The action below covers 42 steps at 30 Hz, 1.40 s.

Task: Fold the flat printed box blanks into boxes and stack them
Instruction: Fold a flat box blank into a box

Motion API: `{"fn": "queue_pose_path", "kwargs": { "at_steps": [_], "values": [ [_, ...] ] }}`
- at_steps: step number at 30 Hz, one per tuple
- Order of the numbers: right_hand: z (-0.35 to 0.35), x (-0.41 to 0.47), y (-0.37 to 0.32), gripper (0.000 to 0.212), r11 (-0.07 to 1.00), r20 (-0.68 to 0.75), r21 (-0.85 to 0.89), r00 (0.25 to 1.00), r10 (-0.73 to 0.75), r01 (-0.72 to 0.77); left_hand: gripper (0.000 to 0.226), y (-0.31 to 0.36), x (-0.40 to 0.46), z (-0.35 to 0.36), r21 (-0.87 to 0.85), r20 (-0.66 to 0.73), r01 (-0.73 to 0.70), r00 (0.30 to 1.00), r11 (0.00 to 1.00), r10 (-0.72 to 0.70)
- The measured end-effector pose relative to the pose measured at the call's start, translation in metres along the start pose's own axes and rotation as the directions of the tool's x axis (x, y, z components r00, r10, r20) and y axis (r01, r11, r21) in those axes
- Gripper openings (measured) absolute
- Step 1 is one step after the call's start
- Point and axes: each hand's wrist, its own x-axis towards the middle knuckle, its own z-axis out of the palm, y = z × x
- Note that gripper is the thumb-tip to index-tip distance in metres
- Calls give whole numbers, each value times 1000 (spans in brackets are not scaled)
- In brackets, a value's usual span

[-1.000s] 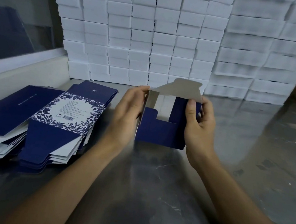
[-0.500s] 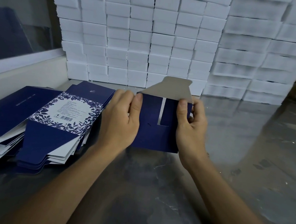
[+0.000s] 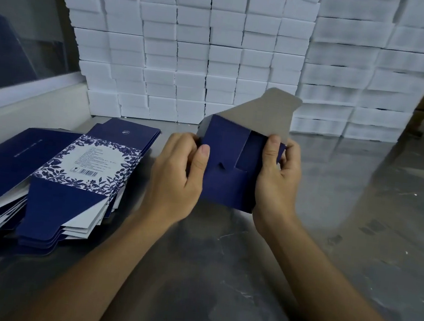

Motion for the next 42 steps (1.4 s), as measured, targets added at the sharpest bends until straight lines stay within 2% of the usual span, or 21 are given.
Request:
{"fn": "queue_pose_path", "kwargs": {
  "at_steps": [9, 14, 17, 24, 27, 29, 32, 35, 36, 39, 42],
  "values": [
    [-2, 3, 2, 17, 996, -19, 66, 998, 54, -53, 23, 5, 0, 8, -20, -27, -21, 999, 1000, 20],
    [-5, 6, -1, 26, 970, -54, 182, 983, 175, -163, 34, -2, -4, 1, -92, 33, -89, 995, 992, 92],
    [-6, 9, -2, 27, 933, -36, 280, 969, 246, -226, 35, -5, -6, -2, -91, 40, -116, 992, 989, 120],
    [-8, 8, -4, 26, 905, 13, 310, 953, 304, -293, 31, -2, -8, 5, -104, 6, -128, 992, 986, 129],
    [-8, 9, -7, 25, 896, 60, 312, 948, 312, -314, 26, 1, -7, 5, -130, -36, -98, 995, 987, 94],
    [-6, 8, -9, 28, 897, 109, 316, 951, 290, -310, 24, 2, -4, 4, -170, -58, -29, 998, 985, 20],
    [-3, 5, -11, 48, 898, 196, 298, 942, 273, -323, 23, 0, -2, 2, -229, -46, 95, 993, 969, -109],
    [-2, 3, -11, 58, 903, 238, 216, 917, 319, -370, 31, -5, -3, 1, -226, -40, 159, 984, 961, -172],
    [-2, 4, -11, 54, 908, 247, 194, 914, 322, -372, 32, -6, -3, 0, -234, -39, 175, 981, 956, -189],
    [-4, 4, -10, 23, 919, 251, 170, 917, 309, -356, 32, -6, -1, 1, -273, -15, 200, 977, 941, -212],
    [-7, 5, -10, 17, 933, 258, 155, 925, 278, -324, 28, -1, 0, 1, -349, 13, 229, 971, 909, -240]
  ]
}}
